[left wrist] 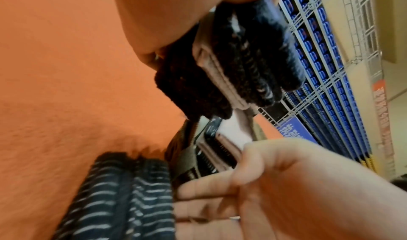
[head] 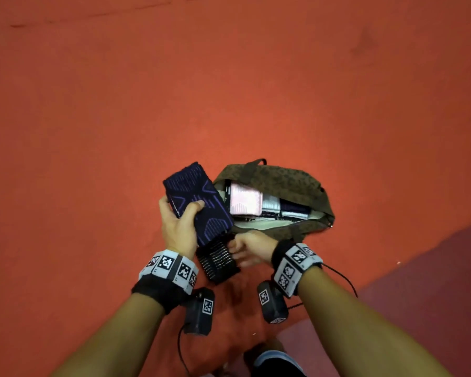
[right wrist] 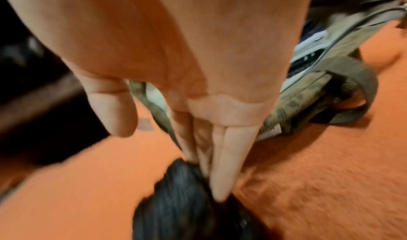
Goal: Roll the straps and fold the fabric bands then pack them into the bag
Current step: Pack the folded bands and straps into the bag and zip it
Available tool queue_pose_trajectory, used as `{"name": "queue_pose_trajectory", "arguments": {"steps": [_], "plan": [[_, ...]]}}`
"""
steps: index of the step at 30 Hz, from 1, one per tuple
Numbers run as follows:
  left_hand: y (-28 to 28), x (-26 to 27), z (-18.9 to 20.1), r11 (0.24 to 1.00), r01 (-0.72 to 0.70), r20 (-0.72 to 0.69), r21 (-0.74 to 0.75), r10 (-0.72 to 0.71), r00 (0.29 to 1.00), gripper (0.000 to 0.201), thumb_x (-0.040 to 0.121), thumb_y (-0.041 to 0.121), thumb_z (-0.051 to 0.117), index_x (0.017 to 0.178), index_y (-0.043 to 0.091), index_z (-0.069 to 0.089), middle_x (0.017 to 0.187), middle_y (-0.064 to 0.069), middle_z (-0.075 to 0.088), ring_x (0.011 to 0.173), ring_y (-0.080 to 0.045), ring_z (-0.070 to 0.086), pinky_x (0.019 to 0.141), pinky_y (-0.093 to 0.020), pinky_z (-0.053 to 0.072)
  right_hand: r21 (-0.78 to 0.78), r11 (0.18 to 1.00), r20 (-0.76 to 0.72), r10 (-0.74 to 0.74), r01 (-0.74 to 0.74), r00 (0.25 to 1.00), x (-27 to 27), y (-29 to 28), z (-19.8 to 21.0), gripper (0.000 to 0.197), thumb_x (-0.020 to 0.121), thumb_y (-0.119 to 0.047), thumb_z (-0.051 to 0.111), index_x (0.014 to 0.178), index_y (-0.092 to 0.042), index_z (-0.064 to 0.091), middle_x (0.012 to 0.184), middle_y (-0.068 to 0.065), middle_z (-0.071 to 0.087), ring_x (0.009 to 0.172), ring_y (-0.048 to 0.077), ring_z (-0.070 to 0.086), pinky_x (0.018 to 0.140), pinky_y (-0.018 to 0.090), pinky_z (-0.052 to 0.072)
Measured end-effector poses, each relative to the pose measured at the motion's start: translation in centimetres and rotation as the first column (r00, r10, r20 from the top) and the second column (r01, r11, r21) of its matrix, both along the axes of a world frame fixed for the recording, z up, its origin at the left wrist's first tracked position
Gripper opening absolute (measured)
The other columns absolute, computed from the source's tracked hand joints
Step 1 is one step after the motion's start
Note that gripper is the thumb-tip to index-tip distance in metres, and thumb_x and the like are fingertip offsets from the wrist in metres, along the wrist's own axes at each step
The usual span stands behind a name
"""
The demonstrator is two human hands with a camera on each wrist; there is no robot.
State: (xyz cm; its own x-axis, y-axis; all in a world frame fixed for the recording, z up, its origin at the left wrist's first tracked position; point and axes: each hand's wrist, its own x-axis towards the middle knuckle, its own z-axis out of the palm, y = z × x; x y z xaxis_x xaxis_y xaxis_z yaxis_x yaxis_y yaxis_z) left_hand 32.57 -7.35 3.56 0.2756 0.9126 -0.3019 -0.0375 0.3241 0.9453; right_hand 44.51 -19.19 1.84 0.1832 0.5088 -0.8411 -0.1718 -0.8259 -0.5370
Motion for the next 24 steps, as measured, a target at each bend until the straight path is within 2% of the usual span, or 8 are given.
{"name": "queue_pose_trajectory", "arguments": {"steps": [4,7,9,15,18,20,22,24], "plan": [[-1.5,2.9,2.3,0.985,0.153,-0.004,-0.073,-0.154,0.988,0.049,0.063,0.028,0.077,0.105,0.016,0.055,0.093,-0.001,0.071,0.084,-0.019,0.070,0.072,-0.032,0.056,0.200,0.905,-0.058,-0.371,0.375,0.927,2.6,-1.1,4.8,0.031,0.103,-0.034,0.038,0.088,-0.024,0.062,0.097,0.000,0.072,0.087,0.016,0.065,0.080,0.029,0.045],[-3.2,5.5,2.6,0.929,0.343,-0.044,-0.135,-0.352,0.935,0.054,0.061,0.031,0.083,0.108,0.018,0.060,0.103,-0.004,0.074,0.095,-0.023,0.072,0.086,-0.038,0.056,0.437,0.711,-0.215,-0.511,0.550,0.832,3.8,-1.6,6.3,0.031,0.104,-0.033,0.044,0.110,-0.017,0.069,0.111,0.008,0.074,0.093,0.017,0.071,0.091,0.030,0.056],[-4.3,6.7,2.5,0.877,0.439,-0.058,-0.196,-0.457,0.887,0.048,0.064,0.033,0.081,0.107,0.021,0.065,0.103,-0.002,0.076,0.098,-0.022,0.072,0.093,-0.041,0.055,0.468,0.651,-0.315,-0.509,0.597,0.801,4.2,-2.5,6.3,0.039,0.098,-0.034,0.049,0.121,-0.008,0.066,0.119,0.016,0.071,0.102,0.024,0.070,0.099,0.037,0.054],[-5.0,8.9,4.9,0.775,0.577,-0.263,-0.258,-0.631,0.730,0.057,0.060,0.061,0.068,0.106,0.027,0.075,0.099,0.003,0.078,0.094,-0.017,0.073,0.097,-0.039,0.055,0.382,0.751,-0.219,-0.492,0.538,0.842,7.1,-4.1,6.4,0.020,0.097,-0.019,0.061,0.111,-0.008,0.071,0.092,0.007,0.077,0.081,0.019,0.074,0.071,0.027,0.059],[-4.4,9.3,5.9,0.798,0.560,-0.456,-0.221,-0.592,0.664,0.056,0.076,0.070,0.055,0.100,0.025,0.077,0.099,0.001,0.077,0.094,-0.021,0.072,0.093,-0.040,0.055,0.321,0.793,-0.170,-0.490,0.518,0.855,8.9,-4.6,6.4,0.014,0.095,-0.020,0.064,0.102,-0.011,0.072,0.092,0.007,0.077,0.076,0.019,0.074,0.072,0.031,0.058],[-3.3,9.6,5.6,0.786,0.618,-0.666,-0.012,-0.467,0.581,0.043,0.095,0.053,0.049,0.103,0.020,0.076,0.107,-0.005,0.075,0.103,-0.026,0.067,0.093,-0.038,0.050,0.261,0.838,-0.129,-0.463,0.480,0.877,9.7,-4.9,5.1,0.012,0.094,-0.020,0.064,0.096,-0.012,0.073,0.091,0.010,0.076,0.072,0.021,0.073,0.072,0.033,0.057],[-2.2,9.9,4.8,0.679,0.712,-0.826,0.181,-0.288,0.485,0.026,0.097,0.027,0.052,0.113,0.023,0.072,0.119,-0.002,0.070,0.113,-0.027,0.060,0.096,-0.037,0.046,0.216,0.861,-0.099,-0.450,0.460,0.888,9.8,-5.4,3.9,0.017,0.090,-0.019,0.066,0.100,-0.007,0.071,0.102,0.019,0.073,0.076,0.026,0.071,0.076,0.035,0.056],[-1.5,10.5,3.9,0.530,0.805,-0.885,0.265,-0.197,0.421,0.035,0.090,0.015,0.054,0.118,0.029,0.069,0.127,0.005,0.064,0.119,-0.026,0.052,0.098,-0.038,0.042,0.187,0.877,-0.073,-0.437,0.443,0.896,9.9,-6.1,2.2,0.026,0.074,-0.026,0.071,0.095,-0.011,0.074,0.101,0.019,0.073,0.082,0.030,0.071,0.082,0.039,0.056]]}}
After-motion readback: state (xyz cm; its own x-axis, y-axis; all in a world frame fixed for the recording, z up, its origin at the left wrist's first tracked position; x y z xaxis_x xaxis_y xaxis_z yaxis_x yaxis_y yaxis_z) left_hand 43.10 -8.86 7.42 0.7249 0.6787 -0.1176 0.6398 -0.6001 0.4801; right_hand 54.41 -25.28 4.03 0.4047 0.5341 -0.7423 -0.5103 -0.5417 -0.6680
